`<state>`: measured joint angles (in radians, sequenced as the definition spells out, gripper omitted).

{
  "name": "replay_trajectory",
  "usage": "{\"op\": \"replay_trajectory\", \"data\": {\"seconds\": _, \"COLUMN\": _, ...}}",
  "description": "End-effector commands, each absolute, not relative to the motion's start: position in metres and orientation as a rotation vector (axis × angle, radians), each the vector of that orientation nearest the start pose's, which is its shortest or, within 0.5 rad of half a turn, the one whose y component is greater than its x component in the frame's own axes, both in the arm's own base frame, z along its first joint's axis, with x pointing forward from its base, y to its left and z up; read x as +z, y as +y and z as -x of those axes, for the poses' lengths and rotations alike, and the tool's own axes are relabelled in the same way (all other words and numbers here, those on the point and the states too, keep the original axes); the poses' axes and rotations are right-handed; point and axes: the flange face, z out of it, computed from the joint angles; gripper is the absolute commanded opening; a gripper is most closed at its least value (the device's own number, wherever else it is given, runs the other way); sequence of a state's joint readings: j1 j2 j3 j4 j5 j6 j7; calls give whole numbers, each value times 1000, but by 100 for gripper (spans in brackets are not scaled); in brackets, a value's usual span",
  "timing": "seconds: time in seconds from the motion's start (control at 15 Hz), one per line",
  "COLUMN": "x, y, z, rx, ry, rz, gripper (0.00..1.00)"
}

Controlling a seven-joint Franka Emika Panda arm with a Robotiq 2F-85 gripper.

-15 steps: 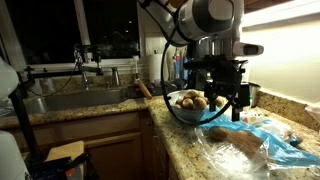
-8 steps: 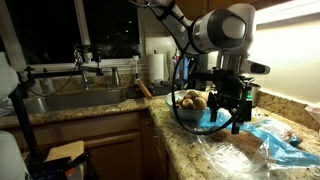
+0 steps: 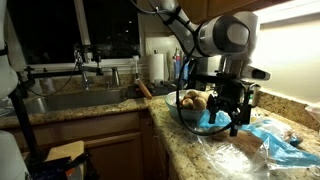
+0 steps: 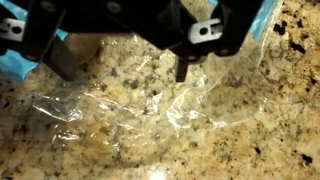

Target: Move potato from the plastic bag into the clear bowl

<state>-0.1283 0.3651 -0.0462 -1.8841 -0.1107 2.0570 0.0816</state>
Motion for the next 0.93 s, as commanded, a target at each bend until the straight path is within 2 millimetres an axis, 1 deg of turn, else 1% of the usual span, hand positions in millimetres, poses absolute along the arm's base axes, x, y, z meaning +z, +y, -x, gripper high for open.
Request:
{"op": "replay_trajectory", "data": {"seconds": 0.0, "x": 301, "y": -110, "z": -601, "rx": 373, "ry": 295, "rz": 3195, "gripper": 100}}
{"op": "replay_trajectory", "data": {"seconds": 0.33, "x": 298, "y": -110, "z": -605, "rx": 365, "ry": 232, "rz": 3185, "gripper": 100}}
{"op": "replay_trajectory", "data": {"seconds": 0.87, "x": 289, "y": -111, "z": -608, "rx": 376, "ry": 185, "rz": 3181, "gripper": 100}}
